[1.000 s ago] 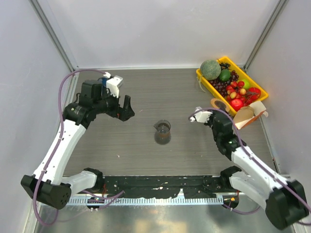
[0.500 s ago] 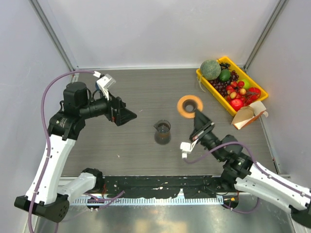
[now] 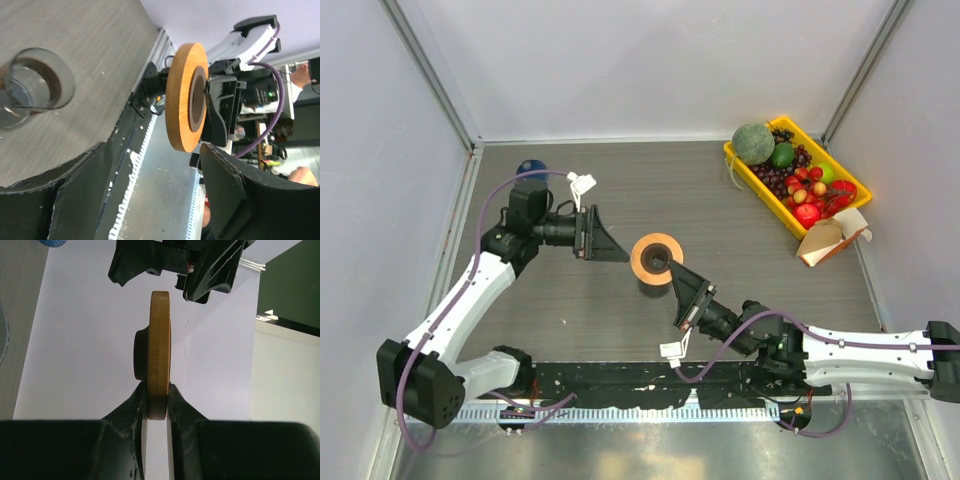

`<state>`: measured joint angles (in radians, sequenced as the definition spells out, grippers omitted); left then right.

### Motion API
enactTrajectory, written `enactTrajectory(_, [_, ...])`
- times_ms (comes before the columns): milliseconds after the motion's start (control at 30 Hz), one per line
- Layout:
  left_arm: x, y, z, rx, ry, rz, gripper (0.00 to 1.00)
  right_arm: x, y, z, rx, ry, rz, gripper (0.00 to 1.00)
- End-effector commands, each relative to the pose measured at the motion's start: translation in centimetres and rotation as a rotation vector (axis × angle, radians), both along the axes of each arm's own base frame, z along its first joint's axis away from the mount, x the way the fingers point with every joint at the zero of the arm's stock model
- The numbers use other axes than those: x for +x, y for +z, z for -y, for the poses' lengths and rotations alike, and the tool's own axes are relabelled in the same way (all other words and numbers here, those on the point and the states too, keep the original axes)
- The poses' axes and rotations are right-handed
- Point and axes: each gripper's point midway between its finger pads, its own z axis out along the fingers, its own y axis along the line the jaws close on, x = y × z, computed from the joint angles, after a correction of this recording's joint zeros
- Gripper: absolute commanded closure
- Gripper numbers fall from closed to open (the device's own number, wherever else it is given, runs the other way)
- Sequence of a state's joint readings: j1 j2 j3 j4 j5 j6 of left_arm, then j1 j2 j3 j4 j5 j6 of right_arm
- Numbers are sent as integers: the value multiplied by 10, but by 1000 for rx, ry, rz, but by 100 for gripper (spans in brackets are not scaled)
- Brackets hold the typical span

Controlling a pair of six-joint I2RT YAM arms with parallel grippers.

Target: Place the coffee filter in the dripper

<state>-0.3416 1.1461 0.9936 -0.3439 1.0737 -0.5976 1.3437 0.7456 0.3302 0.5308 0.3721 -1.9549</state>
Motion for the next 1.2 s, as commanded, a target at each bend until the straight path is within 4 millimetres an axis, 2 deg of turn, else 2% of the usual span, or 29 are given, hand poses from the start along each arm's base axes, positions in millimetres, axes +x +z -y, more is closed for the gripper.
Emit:
enactTrajectory(0, [-16, 24, 15, -94, -102, 58, 25, -5, 43, 14, 35, -65, 194, 95])
enactTrajectory(233, [-29, 17, 27, -117, -181, 54, 43, -4, 37, 15, 27, -64, 181, 95])
enactTrajectory(467, [-27, 21, 35, -146, -200, 27, 47, -6, 34, 13, 30, -49, 178, 95])
enactTrajectory(600, [-27, 23, 38, -178, -205, 16, 54, -6, 30, 15, 24, -51, 181, 95])
enactTrajectory(800, [-26, 29, 40, -231, -214, -8, 81, -6, 30, 15, 24, -53, 180, 95])
enactTrajectory(867, [-27, 30, 40, -234, -214, -9, 85, -6, 32, 15, 33, -54, 172, 95])
enactTrajectory(933, [-27, 28, 40, -237, -212, -20, 99, -5, 34, 16, 41, -58, 166, 95])
enactTrajectory(1000, [-26, 28, 40, -244, -212, -26, 100, -3, 34, 19, 39, -76, 154, 77])
enactTrajectory(1100, [-23, 27, 36, -245, -200, -36, 100, 2, 35, 26, 48, -109, 113, 7])
enactTrajectory(1167, [-17, 24, 31, -242, -179, -45, 100, 9, 33, 33, 46, -151, 71, 2])
